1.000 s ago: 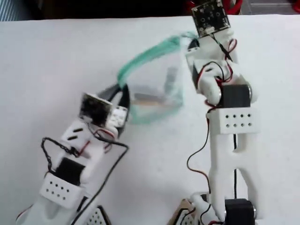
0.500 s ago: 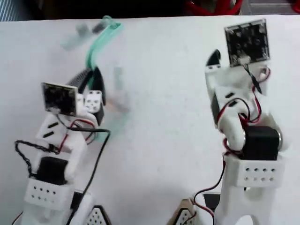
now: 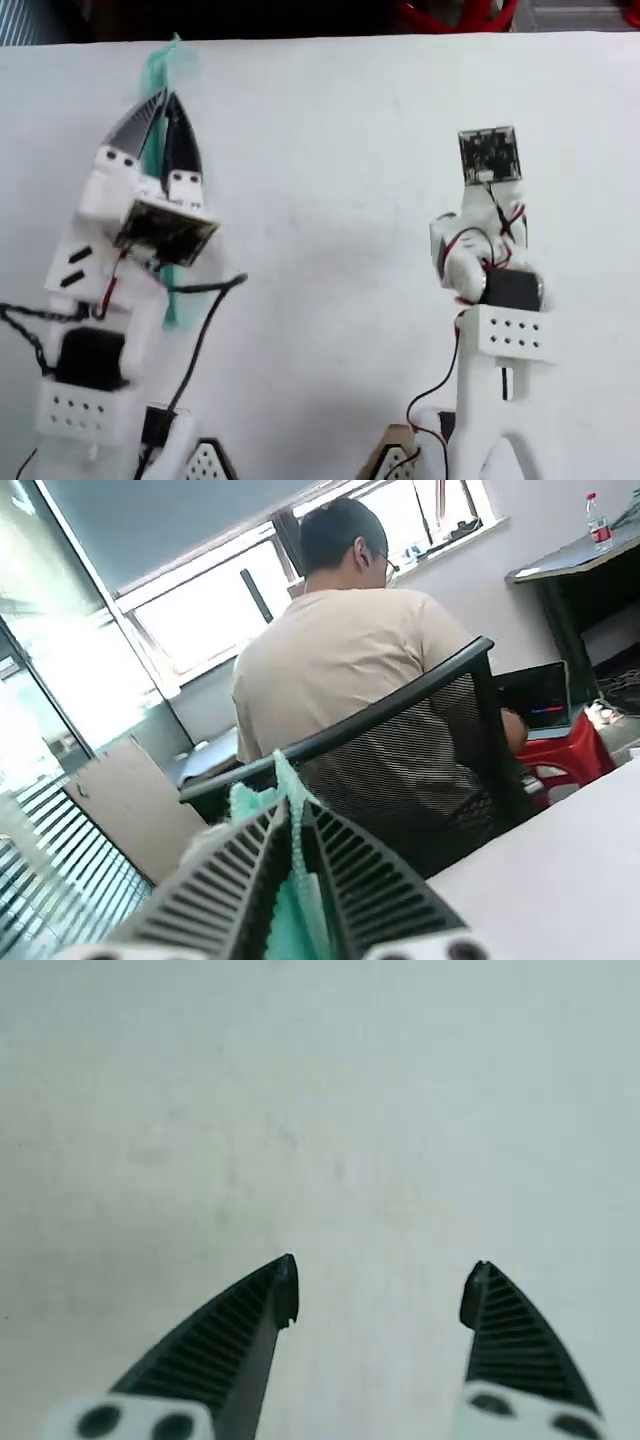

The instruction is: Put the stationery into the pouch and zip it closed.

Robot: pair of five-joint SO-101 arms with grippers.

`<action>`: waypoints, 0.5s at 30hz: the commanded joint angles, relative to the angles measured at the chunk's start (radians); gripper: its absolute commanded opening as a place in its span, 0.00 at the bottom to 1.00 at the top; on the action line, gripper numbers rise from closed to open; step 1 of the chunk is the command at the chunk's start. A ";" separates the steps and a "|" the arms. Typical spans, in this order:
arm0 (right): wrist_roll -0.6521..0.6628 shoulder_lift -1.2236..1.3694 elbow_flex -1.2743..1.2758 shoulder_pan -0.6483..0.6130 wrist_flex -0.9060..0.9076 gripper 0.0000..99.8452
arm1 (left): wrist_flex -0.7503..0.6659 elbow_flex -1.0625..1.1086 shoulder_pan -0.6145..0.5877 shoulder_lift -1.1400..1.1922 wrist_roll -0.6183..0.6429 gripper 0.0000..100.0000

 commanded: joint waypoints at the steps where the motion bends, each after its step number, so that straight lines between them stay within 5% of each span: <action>1: -0.080 -0.024 0.141 0.030 -0.173 0.26 | -0.103 -0.181 -0.053 0.257 -0.155 0.02; 9: -0.100 -0.024 0.311 0.033 -0.427 0.26 | 0.051 -0.649 -0.145 0.662 -0.155 0.02; 15: -0.101 -0.021 0.311 0.031 -0.433 0.26 | 0.063 -0.678 -0.074 0.727 -0.158 0.02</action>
